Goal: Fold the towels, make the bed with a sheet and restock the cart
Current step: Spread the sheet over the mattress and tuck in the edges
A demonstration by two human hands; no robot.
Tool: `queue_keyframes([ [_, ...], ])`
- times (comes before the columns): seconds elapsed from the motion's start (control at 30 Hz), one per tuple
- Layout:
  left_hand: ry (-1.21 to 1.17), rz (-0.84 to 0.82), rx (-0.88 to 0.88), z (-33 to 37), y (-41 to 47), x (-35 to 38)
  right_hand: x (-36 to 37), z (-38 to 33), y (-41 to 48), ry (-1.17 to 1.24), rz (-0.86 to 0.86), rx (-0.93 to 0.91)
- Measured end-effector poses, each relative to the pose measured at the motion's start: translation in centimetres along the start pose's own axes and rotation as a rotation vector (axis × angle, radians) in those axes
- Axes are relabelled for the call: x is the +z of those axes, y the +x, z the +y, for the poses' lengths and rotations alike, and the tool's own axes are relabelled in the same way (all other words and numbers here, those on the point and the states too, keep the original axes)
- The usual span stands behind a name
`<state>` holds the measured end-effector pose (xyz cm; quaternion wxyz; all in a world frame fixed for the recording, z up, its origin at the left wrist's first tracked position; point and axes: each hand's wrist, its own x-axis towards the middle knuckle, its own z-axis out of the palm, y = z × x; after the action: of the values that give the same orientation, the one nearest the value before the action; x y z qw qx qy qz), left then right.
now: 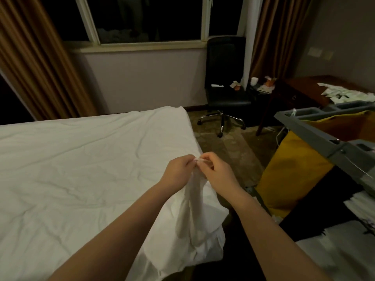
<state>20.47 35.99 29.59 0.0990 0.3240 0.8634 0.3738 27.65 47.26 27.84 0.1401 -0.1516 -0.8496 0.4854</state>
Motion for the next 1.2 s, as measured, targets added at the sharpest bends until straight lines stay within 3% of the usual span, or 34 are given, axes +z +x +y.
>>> queue_keyframes([
  [0.1,-0.442,0.151,-0.150,0.3,0.2,-0.5,-0.1,2.0,0.6,0.038,-0.155,0.205],
  [0.17,-0.594,0.237,-0.220,0.2,0.3,-1.2,0.1,2.7,0.6,0.032,-0.245,0.276],
  [0.43,-0.754,0.322,-0.271,-0.4,-1.0,-1.5,1.4,2.2,1.9,0.204,-0.358,0.207],
  [0.53,-0.829,0.333,-0.251,-0.3,-1.6,-1.7,2.6,2.5,2.5,0.267,-0.340,0.328],
  [0.67,-0.886,0.324,-0.260,-0.4,-1.7,-1.9,3.2,3.1,1.8,0.319,-0.475,0.423],
  [0.87,-1.107,0.285,-0.226,-0.9,-1.7,-1.7,3.2,3.5,2.2,0.344,-0.350,0.439],
  [1.0,-1.085,0.270,-0.173,-0.8,-1.8,-2.2,4.0,3.9,1.3,0.322,-0.448,0.461],
  [1.2,-1.155,0.317,-0.168,-1.6,-2.7,-3.8,5.1,3.4,1.6,0.343,-0.323,0.353],
])
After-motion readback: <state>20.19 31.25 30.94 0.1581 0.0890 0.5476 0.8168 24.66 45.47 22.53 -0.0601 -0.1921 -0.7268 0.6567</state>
